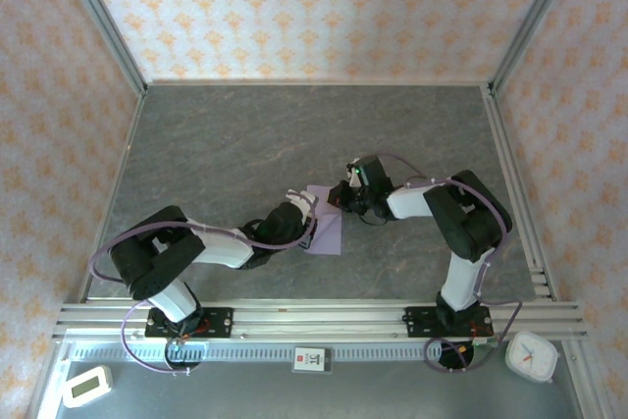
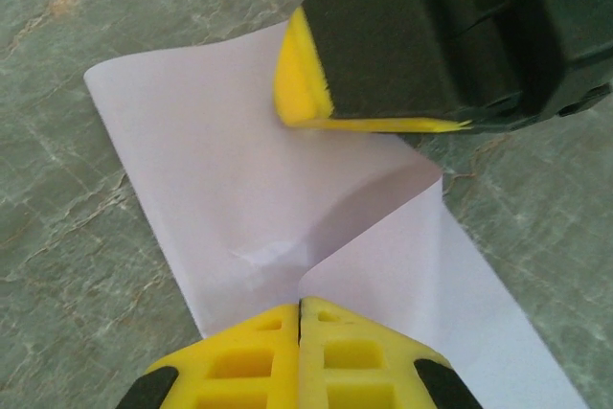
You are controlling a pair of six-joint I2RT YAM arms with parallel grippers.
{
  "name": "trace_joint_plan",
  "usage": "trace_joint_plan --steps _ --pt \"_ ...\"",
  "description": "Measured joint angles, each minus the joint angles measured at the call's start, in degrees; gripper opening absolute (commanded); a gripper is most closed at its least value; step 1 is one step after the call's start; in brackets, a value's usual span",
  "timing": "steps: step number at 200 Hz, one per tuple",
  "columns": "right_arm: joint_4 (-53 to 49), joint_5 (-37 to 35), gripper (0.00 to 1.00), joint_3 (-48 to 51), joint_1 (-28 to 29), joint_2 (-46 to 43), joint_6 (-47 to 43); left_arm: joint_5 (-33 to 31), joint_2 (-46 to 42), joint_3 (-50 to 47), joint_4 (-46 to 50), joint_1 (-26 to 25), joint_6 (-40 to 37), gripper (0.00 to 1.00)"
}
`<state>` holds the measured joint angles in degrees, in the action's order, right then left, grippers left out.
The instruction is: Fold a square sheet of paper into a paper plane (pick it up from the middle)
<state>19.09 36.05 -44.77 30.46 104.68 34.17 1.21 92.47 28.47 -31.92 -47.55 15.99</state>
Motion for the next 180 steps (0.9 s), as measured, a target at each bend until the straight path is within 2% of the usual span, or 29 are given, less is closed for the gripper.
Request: trace_joint_plan --steps 135,180 --pt "0.2 0.02 0.0 -0.04 0.0 0.07 -0.02 -0.9 3.1 0.42 -0.28 0.09 -0.92 0.0" --pt "-5.29 -0.61 0.0 -1.22 -0.26 -1.75 -0.92 -1.53 3.58 0.35 -0.98 0.09 -0.9 0.0"
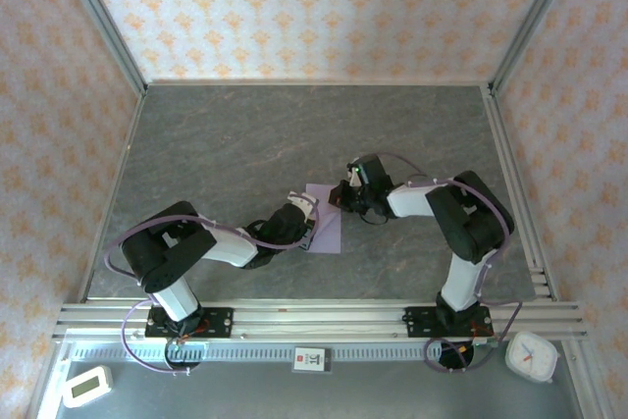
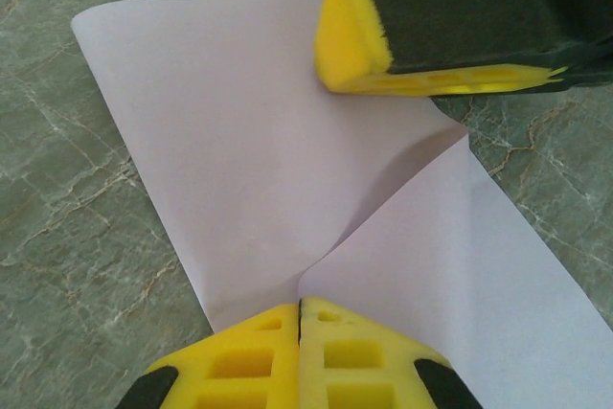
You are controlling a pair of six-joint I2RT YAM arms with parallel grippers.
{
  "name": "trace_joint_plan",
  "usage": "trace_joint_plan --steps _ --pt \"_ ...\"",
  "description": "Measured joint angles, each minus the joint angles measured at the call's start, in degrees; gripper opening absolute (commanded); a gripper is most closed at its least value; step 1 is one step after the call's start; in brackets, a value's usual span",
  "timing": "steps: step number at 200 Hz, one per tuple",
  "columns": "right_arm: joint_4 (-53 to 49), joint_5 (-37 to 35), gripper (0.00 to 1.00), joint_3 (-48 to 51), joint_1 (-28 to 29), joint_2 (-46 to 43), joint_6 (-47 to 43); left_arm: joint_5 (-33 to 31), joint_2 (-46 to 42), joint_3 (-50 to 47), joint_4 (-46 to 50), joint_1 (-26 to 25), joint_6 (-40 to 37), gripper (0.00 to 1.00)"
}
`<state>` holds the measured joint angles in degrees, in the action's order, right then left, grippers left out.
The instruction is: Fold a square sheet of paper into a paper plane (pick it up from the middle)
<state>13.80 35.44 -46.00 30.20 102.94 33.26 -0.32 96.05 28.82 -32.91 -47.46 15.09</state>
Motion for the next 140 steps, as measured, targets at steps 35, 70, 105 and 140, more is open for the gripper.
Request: trace_joint_plan --steps 35,70,105,140 --pt "-3.15 -0.79 0.0 0.04 -0.35 -6.4 -0.09 -0.2 0.02 -0.46 -0.74 0.0 0.02 0.0" --pt "-0.37 -1.03 0.0 3.82 0.37 -12.76 2.01 -0.22 0.02 -0.83 -1.38 0.0 0.02 0.0" --pt "1.86 -1.4 0.0 8.59 3.89 -13.31 4.98 -0.33 0.0 -1.16 -1.92 0.0 0.02 0.0" --pt "4.55 -1.68 0.0 10.14 6.64 -12.63 7.23 -0.44 0.0 -1.25 -2.1 0.0 0.02 0.0"
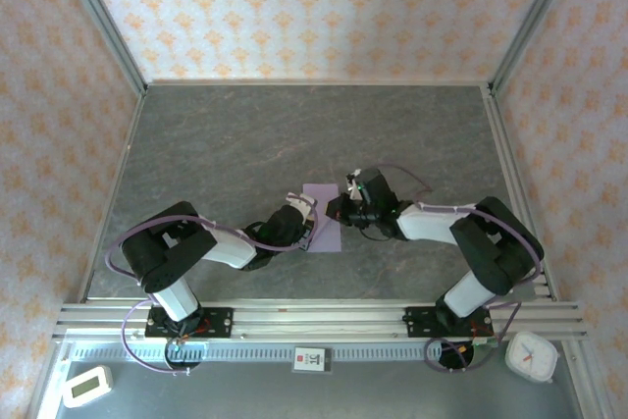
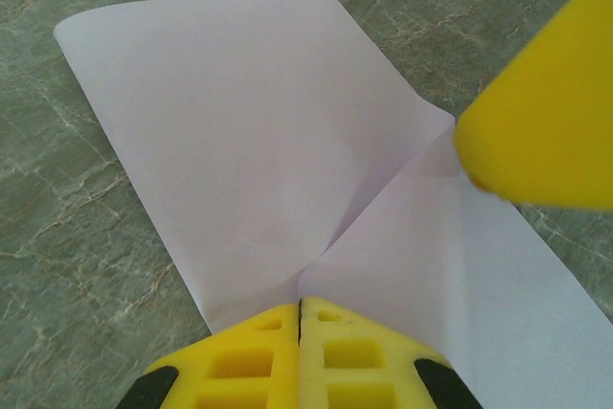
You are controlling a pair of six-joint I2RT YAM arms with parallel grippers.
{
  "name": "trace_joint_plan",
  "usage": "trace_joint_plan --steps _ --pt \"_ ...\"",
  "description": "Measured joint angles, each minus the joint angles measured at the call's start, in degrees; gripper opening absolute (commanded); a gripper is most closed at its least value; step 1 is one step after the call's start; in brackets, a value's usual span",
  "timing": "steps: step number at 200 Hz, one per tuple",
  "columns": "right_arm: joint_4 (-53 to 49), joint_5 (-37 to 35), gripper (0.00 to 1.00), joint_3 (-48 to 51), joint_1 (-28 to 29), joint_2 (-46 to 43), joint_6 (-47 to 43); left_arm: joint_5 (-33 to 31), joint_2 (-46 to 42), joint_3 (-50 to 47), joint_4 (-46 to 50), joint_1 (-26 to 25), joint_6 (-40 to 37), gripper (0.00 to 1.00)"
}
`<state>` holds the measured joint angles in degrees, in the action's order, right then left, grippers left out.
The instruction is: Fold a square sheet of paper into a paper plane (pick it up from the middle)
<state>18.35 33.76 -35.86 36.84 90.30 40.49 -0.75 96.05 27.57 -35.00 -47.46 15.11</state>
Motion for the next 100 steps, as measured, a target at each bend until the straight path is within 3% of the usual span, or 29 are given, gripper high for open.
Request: trace_joint_plan --steps 100 --pt "4.09 -2.08 0.0 0.02 1.79 7.37 1.7 -0.2 0.0 0.0 0.0 0.0 -0.02 0.0"
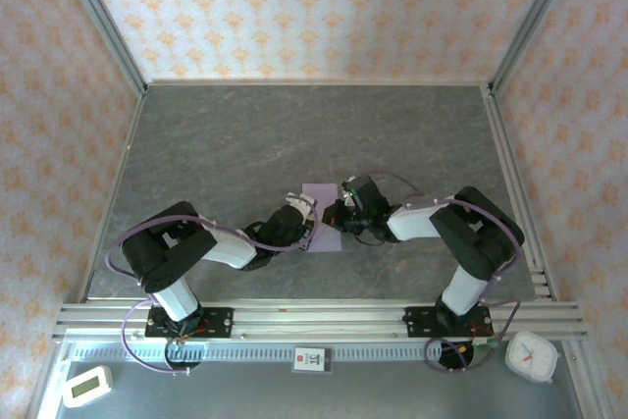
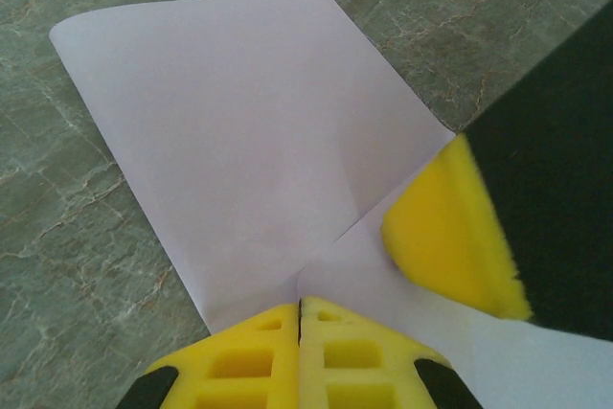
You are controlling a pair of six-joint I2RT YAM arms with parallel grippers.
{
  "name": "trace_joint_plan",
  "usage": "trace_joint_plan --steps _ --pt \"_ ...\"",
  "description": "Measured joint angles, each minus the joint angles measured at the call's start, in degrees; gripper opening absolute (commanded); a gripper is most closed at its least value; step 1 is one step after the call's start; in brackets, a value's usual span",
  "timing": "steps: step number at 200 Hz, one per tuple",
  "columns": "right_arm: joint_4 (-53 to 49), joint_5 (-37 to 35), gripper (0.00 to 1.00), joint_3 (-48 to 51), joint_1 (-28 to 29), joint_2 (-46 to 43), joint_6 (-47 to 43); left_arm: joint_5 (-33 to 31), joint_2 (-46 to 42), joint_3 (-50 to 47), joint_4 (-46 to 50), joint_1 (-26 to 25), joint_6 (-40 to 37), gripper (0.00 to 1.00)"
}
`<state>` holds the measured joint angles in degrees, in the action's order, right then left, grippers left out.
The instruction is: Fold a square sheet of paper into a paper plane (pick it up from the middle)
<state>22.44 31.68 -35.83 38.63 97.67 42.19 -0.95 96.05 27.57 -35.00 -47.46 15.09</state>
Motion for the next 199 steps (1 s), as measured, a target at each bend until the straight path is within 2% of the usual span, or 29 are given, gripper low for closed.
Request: trace_joint_plan --steps 56,126,199 --pt "1.86 -0.04 0.0 0.0 0.0 0.94 0.0 -0.46 0.0 -0.15 -0.11 0.35 -0.02 0.0" --pt "-2.71 -2.36 0.0 -2.16 -1.05 -2.71 -1.97 -0.61 0.0 -0.79 -1.22 0.37 0.0 0.0" --pt "-1.09 -3.21 0.0 -0.9 -2.05 0.31 -2.4 -0.63 0.0 -1.18 -1.81 0.39 0.0 0.0"
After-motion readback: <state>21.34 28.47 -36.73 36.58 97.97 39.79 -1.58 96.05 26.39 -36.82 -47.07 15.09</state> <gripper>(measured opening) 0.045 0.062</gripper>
